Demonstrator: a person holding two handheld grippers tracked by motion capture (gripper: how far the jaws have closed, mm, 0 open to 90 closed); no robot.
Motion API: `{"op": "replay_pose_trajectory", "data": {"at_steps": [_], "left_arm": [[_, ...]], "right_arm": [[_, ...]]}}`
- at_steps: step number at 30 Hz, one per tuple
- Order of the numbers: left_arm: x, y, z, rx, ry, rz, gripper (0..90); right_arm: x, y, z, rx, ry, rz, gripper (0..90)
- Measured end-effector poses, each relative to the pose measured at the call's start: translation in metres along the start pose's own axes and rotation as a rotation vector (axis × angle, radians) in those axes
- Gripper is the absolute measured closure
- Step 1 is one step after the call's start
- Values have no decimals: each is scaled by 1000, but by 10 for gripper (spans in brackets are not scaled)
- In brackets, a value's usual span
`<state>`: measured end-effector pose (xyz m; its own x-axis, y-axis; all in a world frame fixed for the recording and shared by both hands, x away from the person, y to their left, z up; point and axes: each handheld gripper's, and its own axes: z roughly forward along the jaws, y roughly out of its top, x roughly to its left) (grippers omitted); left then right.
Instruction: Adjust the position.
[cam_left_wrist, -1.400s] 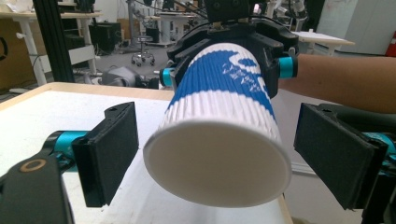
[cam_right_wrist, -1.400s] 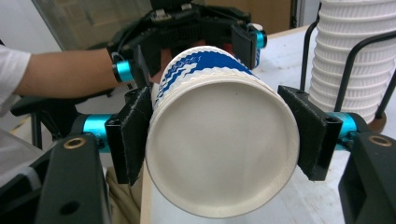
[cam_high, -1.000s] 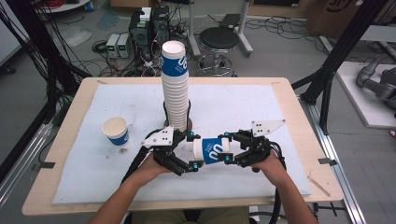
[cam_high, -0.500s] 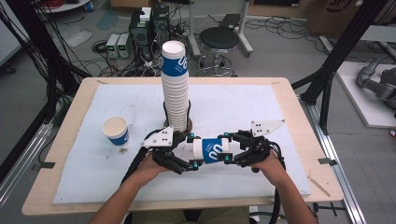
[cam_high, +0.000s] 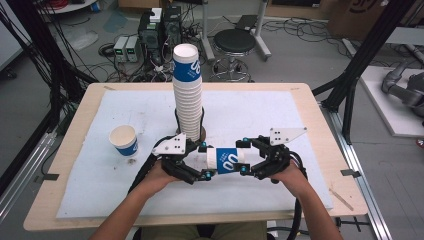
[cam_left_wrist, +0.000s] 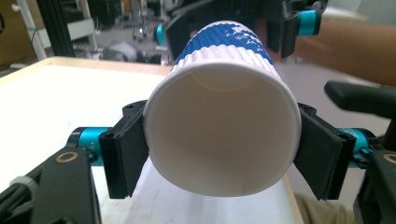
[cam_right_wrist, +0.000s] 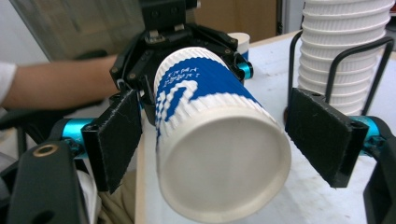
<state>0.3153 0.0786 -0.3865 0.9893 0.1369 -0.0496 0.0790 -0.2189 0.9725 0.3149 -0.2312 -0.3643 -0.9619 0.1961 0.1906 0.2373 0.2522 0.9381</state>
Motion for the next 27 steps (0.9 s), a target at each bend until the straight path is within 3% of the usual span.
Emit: {"op": "replay_pose_trajectory", "data": {"at_steps": [3, 6, 9, 16, 23, 27], "left_arm": [[1, 8, -2, 53, 8, 10, 259], [2, 18, -4, 121, 21, 21, 259], [4, 28, -4, 199, 31, 39, 259], [5, 45, -1, 314, 28, 55, 258], [5, 56, 6, 399, 11, 71, 258], [5, 58, 9, 422, 6, 75, 259]], "right_arm": [[5, 8, -1, 47, -36, -57, 193], [11, 18, 0, 128, -93, -140, 193], [14, 25, 2, 173, -119, -185, 193], [17, 38, 12, 314, -155, -289, 193], [19, 46, 22, 405, -147, -333, 193], [20, 48, 28, 446, -142, -351, 193]]}}
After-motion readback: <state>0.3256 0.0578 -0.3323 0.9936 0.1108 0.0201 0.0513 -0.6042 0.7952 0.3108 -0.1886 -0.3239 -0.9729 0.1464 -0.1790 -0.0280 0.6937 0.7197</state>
